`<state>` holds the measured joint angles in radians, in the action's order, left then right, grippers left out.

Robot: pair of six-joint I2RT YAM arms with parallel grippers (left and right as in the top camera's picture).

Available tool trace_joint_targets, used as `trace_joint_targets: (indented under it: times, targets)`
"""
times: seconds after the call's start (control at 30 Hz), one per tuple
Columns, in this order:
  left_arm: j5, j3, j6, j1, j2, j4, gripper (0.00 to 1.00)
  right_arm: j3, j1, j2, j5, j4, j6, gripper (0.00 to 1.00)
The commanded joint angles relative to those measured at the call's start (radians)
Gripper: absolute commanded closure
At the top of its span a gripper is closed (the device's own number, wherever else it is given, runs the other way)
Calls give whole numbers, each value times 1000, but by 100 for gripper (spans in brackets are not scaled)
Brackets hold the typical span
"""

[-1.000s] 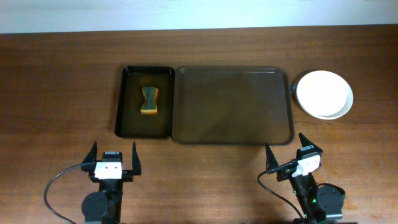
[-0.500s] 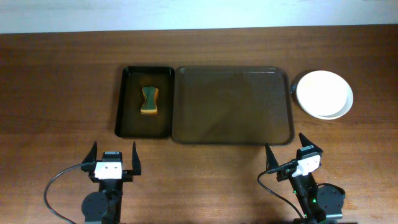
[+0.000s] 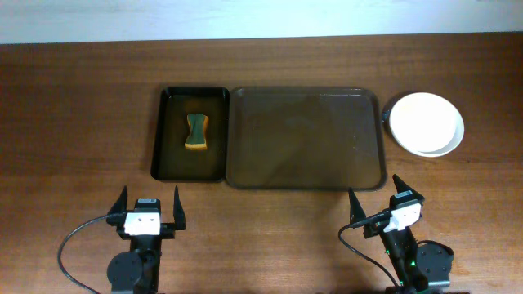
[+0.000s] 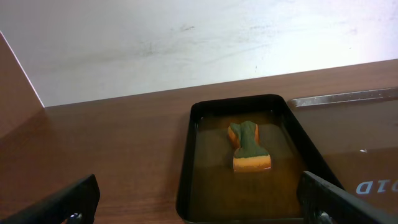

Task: Clean dirty plates on tray and stack at the side

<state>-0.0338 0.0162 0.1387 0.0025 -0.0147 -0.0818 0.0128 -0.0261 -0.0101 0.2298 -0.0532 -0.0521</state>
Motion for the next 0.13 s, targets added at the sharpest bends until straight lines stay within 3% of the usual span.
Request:
trace_joint_targets:
  times: [0.0, 0.1]
  targets:
    - [12, -7, 16, 0, 10, 1, 0, -7, -6, 7, 5, -3, 7, 2]
    - [12, -7, 16, 0, 10, 1, 0, -7, -6, 6, 5, -3, 7, 2]
